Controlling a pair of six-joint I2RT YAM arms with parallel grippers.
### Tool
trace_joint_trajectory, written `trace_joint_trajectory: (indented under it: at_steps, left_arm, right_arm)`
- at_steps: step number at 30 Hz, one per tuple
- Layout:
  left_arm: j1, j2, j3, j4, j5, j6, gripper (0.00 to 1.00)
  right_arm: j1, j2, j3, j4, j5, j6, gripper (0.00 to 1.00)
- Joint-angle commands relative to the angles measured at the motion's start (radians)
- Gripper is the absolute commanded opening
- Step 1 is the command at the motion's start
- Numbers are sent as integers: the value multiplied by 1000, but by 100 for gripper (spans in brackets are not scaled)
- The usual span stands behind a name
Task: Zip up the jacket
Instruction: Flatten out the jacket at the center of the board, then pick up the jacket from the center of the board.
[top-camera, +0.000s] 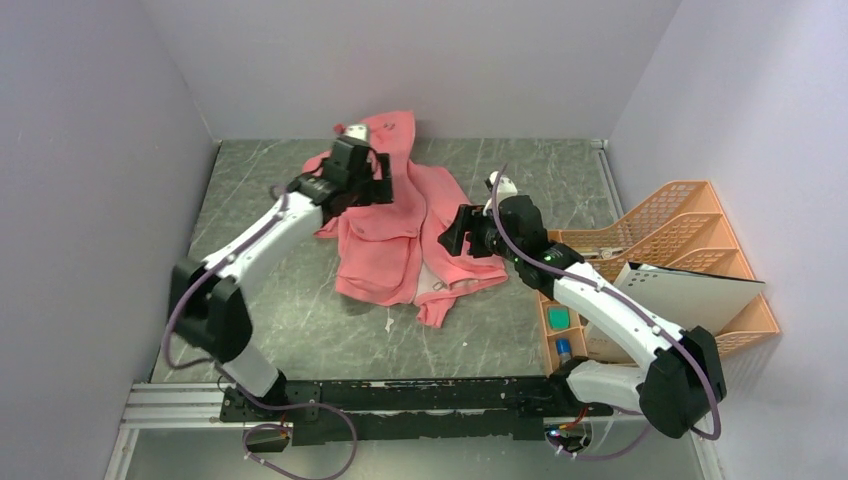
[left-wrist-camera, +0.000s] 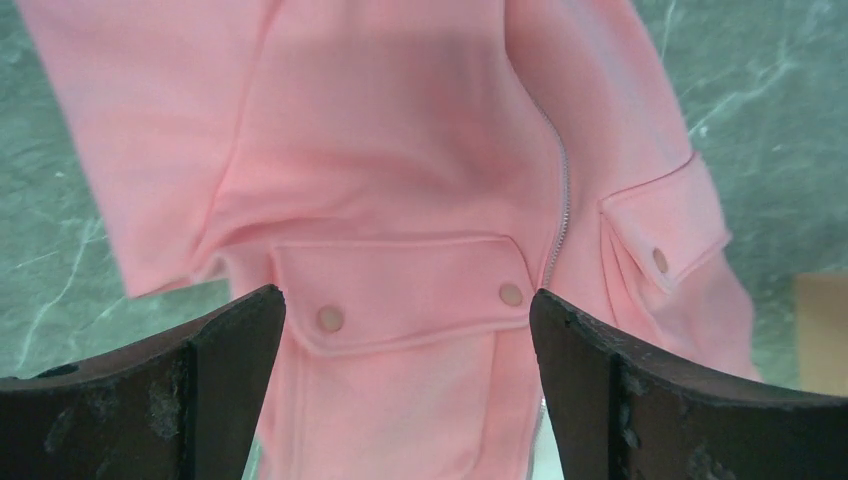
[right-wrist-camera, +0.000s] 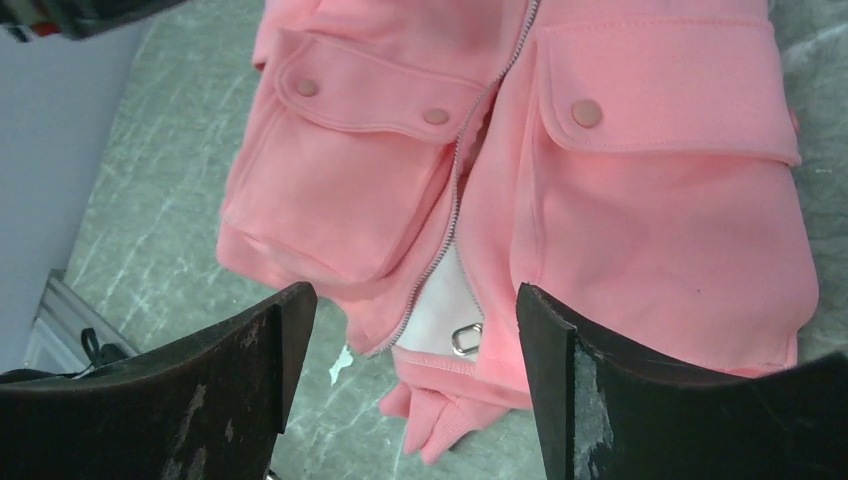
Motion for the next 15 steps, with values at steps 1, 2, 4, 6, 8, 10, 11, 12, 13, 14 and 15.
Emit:
trace_joint_trajectory:
  at_steps: [1,2,4,6,8,10,11,12,13,14,15]
  left_arm:
    - [130,-160,-159,83,156,-62,97]
    - [161,-191,-191,89,198,-58,97]
    - [193,-250,-244,92,217,-18,97]
    - [197,-294,-269,61,194,25,97]
    - [198,-318,-267,14,184,59,97]
    - [200,-339,-272,-18,175,77,97]
    - [202,-351,-280,-22,176,81,97]
    - [204,-366,-291,-18,190,85,97]
    - [209,-382,-307,-10,209,85,97]
    - [211,-401,-323,3,227,84,97]
    - [213,-417,-336,15,245,86,97]
  right_arm:
    - [0,-46,23,-17,-23,-15,79]
    - [0,-44,36,-38,-31,-20,80]
    - [0,-34,66,-77,-28,-5,82]
    - [0,-26,81,-91,-41,10,82]
    - [0,-25,78,-77,-83,13,83]
    - [0,-14,87,-76,-115,5,89]
    - [0,-7,92,-89,-108,22,95]
    - [0,-3,97,-99,-109,40,98]
    - [0,-3,97,-102,-115,39,99]
    - [1,-5,93,-97,-125,11,100]
    - [0,-10,81,-85,-126,20,100]
